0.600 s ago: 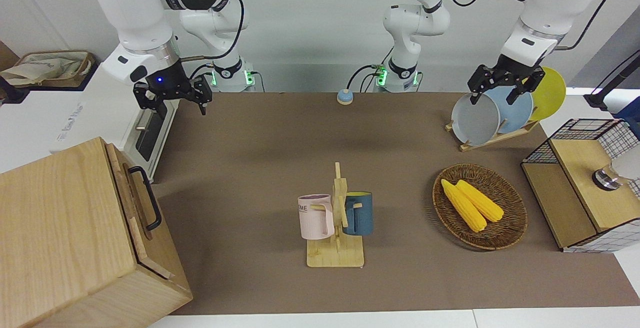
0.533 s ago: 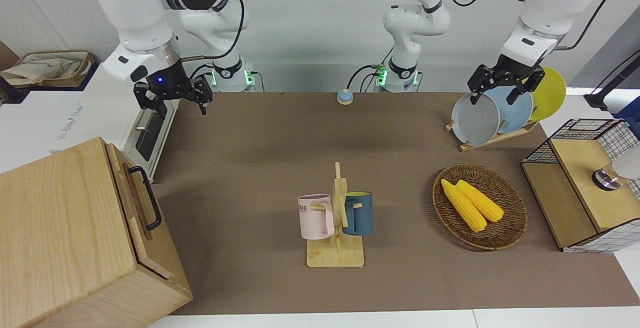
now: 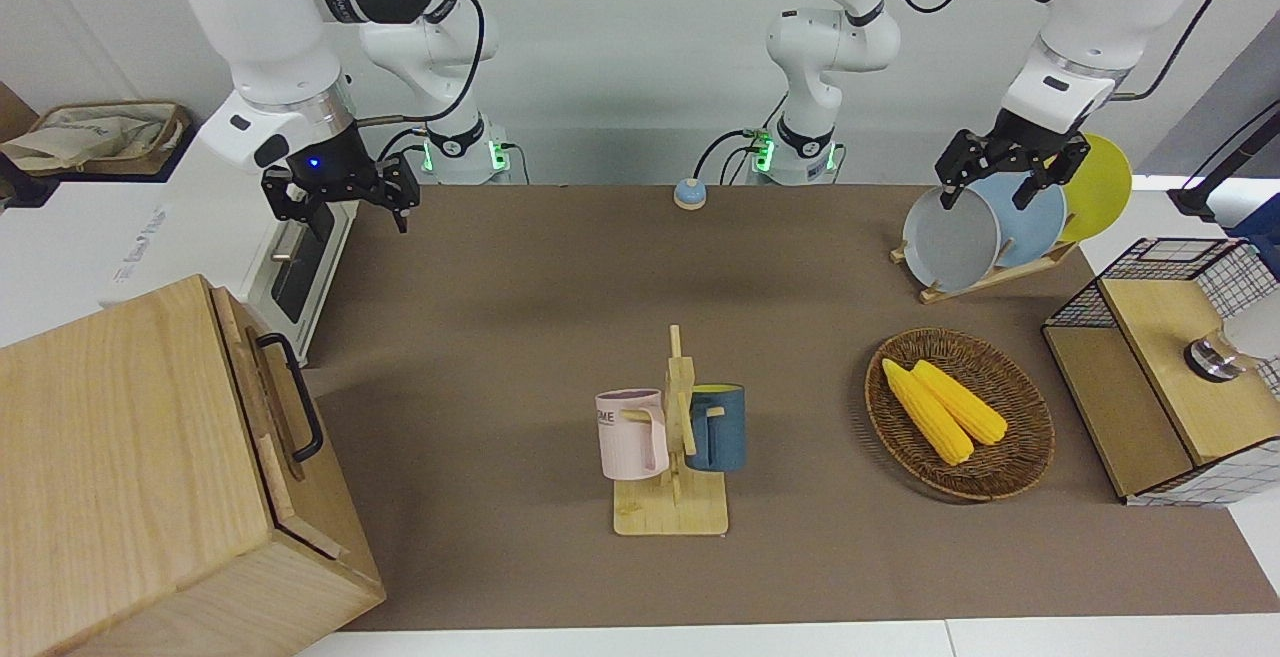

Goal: Slide drawer open with right arm
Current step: 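Raise the right arm and swing it toward the wooden drawer unit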

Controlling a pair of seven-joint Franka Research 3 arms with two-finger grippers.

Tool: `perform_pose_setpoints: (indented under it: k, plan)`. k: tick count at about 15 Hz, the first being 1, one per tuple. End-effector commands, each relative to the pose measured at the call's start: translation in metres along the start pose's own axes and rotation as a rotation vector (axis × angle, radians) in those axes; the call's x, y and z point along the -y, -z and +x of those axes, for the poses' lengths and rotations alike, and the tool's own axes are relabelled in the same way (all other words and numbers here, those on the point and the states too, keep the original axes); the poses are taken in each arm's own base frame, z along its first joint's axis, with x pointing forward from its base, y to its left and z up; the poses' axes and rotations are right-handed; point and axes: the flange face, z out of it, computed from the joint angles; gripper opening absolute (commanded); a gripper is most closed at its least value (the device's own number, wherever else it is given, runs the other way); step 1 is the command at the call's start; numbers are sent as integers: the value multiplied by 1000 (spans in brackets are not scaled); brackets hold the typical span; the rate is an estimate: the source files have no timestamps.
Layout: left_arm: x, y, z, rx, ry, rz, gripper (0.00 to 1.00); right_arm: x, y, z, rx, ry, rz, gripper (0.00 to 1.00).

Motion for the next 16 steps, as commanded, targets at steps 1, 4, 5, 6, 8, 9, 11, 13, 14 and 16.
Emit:
perform_pose_setpoints:
  k: [1, 4, 5, 6, 8, 9, 11, 13, 14, 16]
  plan:
    - [0, 2, 4, -7, -8, 14, 998, -8, 2, 3, 0, 12, -22, 990]
    - [0, 2, 4, -7, -8, 16, 995, -10, 0, 3, 5, 9, -32, 990]
    - [0, 2, 4, -7, -8, 16, 998, -10, -1, 3, 9, 13, -60, 990]
    - [0, 2, 4, -7, -8, 14, 995, -8, -3, 5, 16, 25, -96, 990]
    - [0, 2, 4, -7, -8, 14, 995, -4, -4, 7, 24, 43, -164, 990]
    - [0, 2, 4, -7, -8, 16, 998, -4, -6, 8, 29, 48, -196, 990]
    - [0, 2, 4, -7, -8, 16, 995, -7, -9, 10, 40, 52, -254, 990]
    - [0, 2, 4, -7, -8, 16, 995, -6, -14, 14, 48, 58, -265, 990]
    - [0, 2, 4, -7, -8, 16, 995, -7, -15, 14, 48, 60, -277, 990]
    - [0, 2, 4, -7, -8, 14, 998, 6, -13, 16, 46, 91, -334, 990]
